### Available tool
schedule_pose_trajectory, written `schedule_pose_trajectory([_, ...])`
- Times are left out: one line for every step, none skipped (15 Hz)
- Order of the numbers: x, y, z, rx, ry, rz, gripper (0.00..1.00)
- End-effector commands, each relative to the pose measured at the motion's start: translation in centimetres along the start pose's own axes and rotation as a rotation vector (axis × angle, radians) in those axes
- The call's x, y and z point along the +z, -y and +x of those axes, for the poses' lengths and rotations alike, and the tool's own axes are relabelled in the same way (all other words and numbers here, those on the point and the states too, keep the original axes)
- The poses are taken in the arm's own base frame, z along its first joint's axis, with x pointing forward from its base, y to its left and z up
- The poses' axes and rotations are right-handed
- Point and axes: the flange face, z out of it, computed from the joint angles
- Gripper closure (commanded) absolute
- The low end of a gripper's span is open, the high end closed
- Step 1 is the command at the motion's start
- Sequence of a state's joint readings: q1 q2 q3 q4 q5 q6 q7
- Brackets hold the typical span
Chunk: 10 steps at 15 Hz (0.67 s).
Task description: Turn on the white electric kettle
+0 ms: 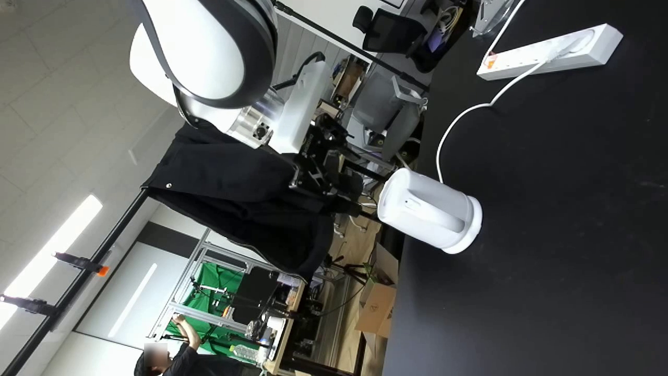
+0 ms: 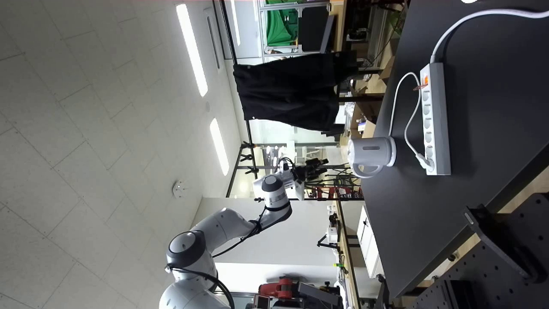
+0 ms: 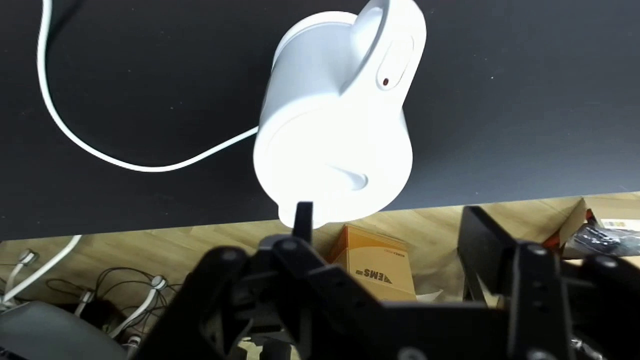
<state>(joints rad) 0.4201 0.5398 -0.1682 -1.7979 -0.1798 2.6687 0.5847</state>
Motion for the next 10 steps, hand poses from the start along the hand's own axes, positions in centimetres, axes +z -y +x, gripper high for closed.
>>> schedule_pose_trajectory([-2.1,-0.7,0.2,-0.007,0.011,-0.039,0.0])
schedule_pose_trajectory([-2.3,-0.8,0.1,-0.018,0.017,-0.045,0.0])
schedule_pose_trajectory([-2.4,-0.8,0.0,-0.025,0.023,-0.054,0.0])
schedule_pose_trajectory([-2.5,-1.0,-0.1,-0.029,0.03,-0.064,0.0])
schedule_pose_trajectory([-2.7,-1.1,-0.1,-0.03,0.04,-0.072,0.0])
schedule_pose_trajectory([-2.8,-1.3,-0.2,-0.035,0.055,-0.076,0.0])
schedule_pose_trajectory([-1.7,-0.6,0.2,-0.04,0.036,-0.06,0.0])
schedule_pose_trajectory([-1.8,-0.7,0.2,-0.039,0.044,-0.066,0.0])
schedule_pose_trajectory([-1.8,-0.8,0.2,-0.038,0.046,-0.067,0.0])
schedule_pose_trajectory([-1.9,-0.8,0.2,-0.038,0.047,-0.067,0.0])
